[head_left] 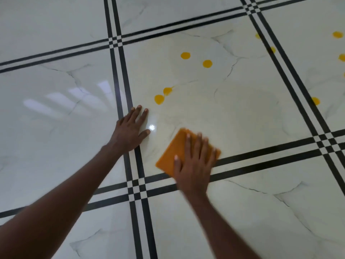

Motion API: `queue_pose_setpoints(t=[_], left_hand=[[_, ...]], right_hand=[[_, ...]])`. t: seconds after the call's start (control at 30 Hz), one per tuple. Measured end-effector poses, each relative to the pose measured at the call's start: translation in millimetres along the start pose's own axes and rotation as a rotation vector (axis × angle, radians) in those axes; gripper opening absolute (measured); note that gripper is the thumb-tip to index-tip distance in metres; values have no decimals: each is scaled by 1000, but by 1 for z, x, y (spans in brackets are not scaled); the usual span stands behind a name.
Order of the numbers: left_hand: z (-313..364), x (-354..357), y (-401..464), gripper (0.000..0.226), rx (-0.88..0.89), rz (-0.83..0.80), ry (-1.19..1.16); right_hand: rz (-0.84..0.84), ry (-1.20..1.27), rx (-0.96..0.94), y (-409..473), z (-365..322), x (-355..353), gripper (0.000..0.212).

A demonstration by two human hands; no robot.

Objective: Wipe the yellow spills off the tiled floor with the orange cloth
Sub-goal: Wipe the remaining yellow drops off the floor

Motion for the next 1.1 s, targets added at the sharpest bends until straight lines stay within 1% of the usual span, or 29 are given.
queue_pose_setpoints(t=[0.03, 0.07, 0.1, 0.17, 0.2, 0.23, 0.27, 0.33, 0.4, 0.47, 0.57, 0.6, 0.63, 0.67, 0.73, 0.8, 0.87, 0.93, 1.0, 1.03, 1.1], left_hand=[[0, 0, 0, 76, 2, -4, 3], [1, -2, 1, 77, 3, -3, 2], [2, -2, 1, 77, 1, -2, -1], [3, -2, 0, 76, -16, 17, -10], [7, 0, 0, 76, -25, 26, -15], [5, 0, -1, 75, -35, 37, -12], [9, 2, -1, 75, -33, 42, -17], [10, 4, -1, 75, -27, 53, -27], [6, 6, -1, 75, -17, 71, -33], [2, 6, -1, 74, 2, 83, -27], [6, 7, 0, 76, -10, 64, -9], [9, 7, 1, 76, -17, 58, 0], [12, 6, 2, 77, -22, 58, 2], [14, 6, 2, 77, -27, 60, -4], [13, 1, 0, 79, -33, 63, -25], [3, -6, 1, 87, -18, 53, -59], [-15, -19, 6, 105, -22, 73, -99], [-31, -36, 21, 121, -29, 75, -102], [-43, -53, 39, 129, -52, -47, -35], [-45, -57, 44, 134, -57, -116, 13], [-46, -53, 49, 143, -60, -192, 86]], right_hand=[[5, -46, -57, 30, 18, -2, 75], [33, -74, -47, 58, 39, -6, 75], [67, -74, 31, 78, 61, -8, 74], [140, -5, 324, 81, 90, -14, 70], [171, 31, 478, 61, 96, -16, 70], [169, 47, 587, 34, 92, -16, 70], [170, 37, 653, 1, 91, -17, 71], [146, 59, 684, -54, 86, -15, 73], [114, 64, 674, -74, 94, -13, 74], [87, 47, 716, -49, 110, -15, 74], [146, 109, 776, 35, 112, -18, 74], [148, 110, 750, 59, 100, -18, 75], [139, 94, 676, 77, 80, -16, 75], [118, 77, 554, 85, 56, -13, 75], [61, 56, 255, 69, 2, -6, 76], [-15, 40, 39, 25, -24, -4, 78], [-66, 20, -90, -10, -13, -7, 77], [-58, 6, -215, -5, 11, -7, 77], [-50, -43, -316, 43, 24, -4, 78], [-30, -67, -332, 80, 27, -3, 76], [-10, -88, -258, 155, 44, -5, 74]])
Point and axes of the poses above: each hand's wrist, its own y-axis towards the middle knuckle, its own x-axis out of the palm, z = x × y, the point moved 2 cm from there along y, towards the middle knuckle, and after that the axes turned 1 degree about x, right-handed, at the moved point
